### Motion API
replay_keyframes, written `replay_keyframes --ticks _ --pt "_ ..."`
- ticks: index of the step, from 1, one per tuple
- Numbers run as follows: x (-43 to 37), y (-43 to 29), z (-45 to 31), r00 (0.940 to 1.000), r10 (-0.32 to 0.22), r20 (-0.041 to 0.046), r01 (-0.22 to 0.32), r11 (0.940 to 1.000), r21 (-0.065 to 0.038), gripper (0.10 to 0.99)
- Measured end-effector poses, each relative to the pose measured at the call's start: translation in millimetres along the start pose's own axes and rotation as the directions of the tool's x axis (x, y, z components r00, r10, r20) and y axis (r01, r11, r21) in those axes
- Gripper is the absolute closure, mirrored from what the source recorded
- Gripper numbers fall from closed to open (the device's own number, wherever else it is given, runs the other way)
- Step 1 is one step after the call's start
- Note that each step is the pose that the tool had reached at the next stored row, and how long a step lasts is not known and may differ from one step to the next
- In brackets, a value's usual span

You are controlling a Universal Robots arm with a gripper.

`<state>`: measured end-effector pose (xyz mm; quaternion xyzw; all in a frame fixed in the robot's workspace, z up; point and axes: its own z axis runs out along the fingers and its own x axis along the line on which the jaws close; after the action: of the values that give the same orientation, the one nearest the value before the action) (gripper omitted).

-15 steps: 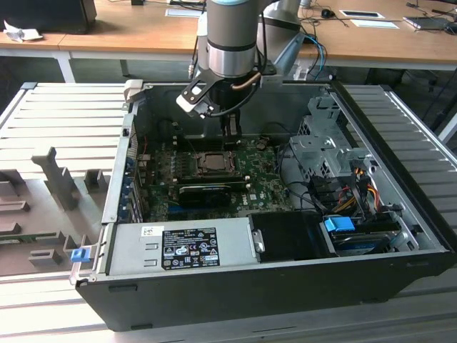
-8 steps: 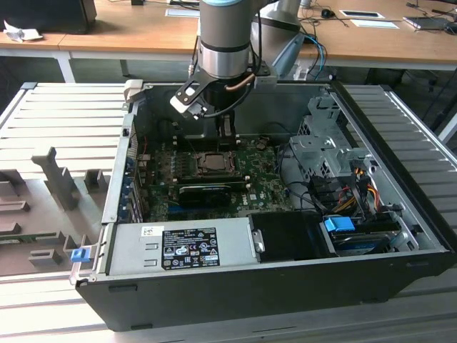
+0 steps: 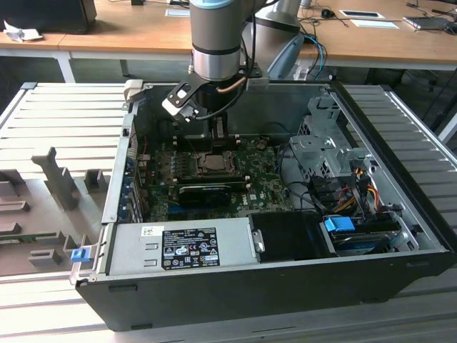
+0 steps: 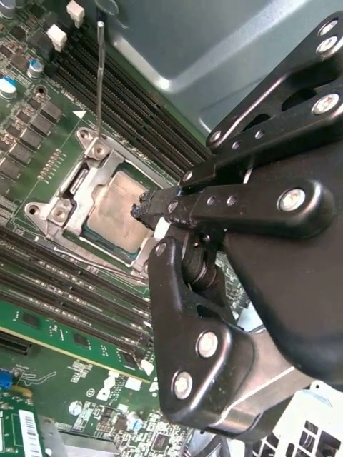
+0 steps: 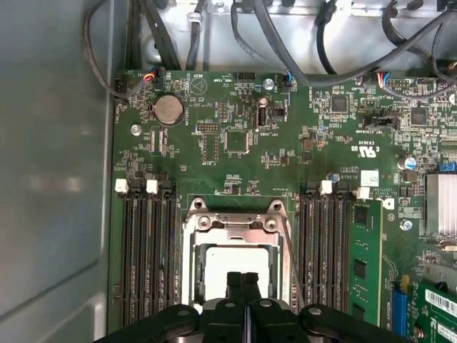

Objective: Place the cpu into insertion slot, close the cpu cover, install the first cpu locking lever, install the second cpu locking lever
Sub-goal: 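Close the cpu cover, then install the first cpu locking lever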

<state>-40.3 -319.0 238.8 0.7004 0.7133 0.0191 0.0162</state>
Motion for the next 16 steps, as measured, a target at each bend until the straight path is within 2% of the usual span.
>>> replay_keyframes --ticks 7,16 --pt "0.0 -1.9 -0.1 1.0 0.0 0.0 0.0 1.0 0.0 0.98" --pt "0.0 -1.7 -4.4 1.0 0.0 0.0016 0.0 1.0 0.0 0.98"
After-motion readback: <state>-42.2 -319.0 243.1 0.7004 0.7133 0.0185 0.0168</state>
